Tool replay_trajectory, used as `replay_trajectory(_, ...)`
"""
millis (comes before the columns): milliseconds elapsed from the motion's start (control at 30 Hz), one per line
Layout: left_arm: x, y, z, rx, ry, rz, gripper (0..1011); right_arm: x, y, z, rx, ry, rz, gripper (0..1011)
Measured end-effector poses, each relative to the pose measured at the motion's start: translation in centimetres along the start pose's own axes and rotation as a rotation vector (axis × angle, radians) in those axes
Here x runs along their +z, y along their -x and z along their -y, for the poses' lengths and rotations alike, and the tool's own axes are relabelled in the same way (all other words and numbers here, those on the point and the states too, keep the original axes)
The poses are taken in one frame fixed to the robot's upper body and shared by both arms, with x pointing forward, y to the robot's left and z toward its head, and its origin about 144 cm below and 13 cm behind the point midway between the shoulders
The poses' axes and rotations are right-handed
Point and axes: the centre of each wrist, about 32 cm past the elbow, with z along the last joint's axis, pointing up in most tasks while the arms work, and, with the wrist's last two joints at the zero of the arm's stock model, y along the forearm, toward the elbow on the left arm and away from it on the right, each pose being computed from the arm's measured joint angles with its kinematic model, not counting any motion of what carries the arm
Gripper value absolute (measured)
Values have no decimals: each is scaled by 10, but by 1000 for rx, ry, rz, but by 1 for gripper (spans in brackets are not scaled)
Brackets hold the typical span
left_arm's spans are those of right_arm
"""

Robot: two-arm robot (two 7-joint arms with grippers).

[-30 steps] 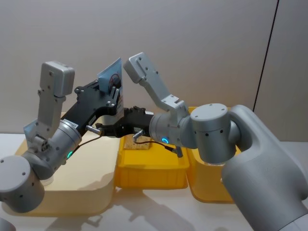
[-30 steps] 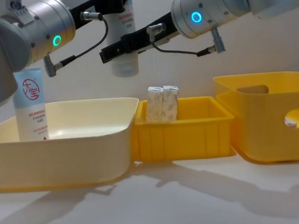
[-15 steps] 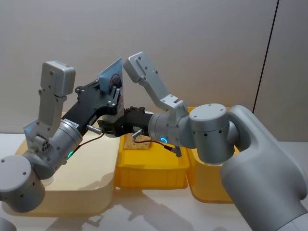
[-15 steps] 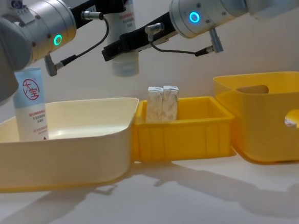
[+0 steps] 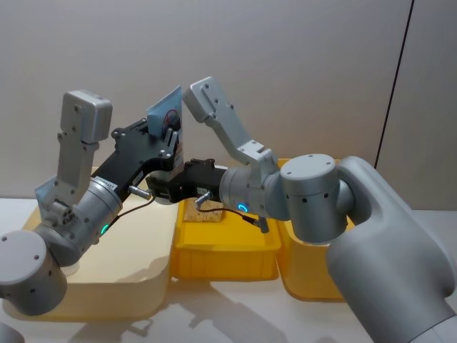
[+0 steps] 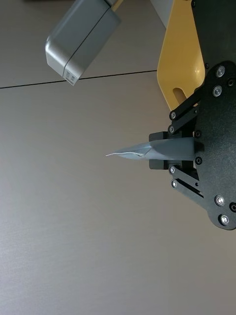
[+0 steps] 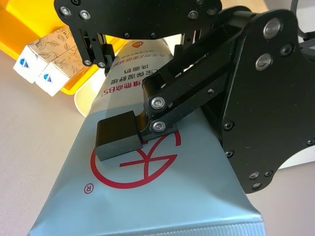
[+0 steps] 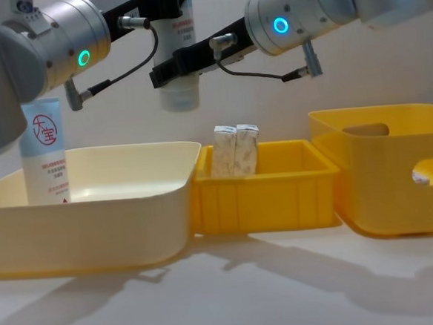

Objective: Bimanual collaborative sorting of washing and personal care products

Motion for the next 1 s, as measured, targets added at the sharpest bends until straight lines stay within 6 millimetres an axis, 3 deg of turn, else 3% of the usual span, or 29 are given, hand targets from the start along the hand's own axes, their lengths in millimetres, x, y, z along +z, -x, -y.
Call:
replay_trajectory(300, 0, 0, 0, 0, 0, 0, 190, 0, 0, 0, 0, 0, 0, 641)
replay_trajectory(400, 0, 0, 0, 0, 0, 0, 236, 0, 0, 0, 0, 0, 0, 641)
replay_trajectory(1000, 0, 0, 0, 0, 0, 0, 794, 0, -5, 1, -22, 6, -2, 641)
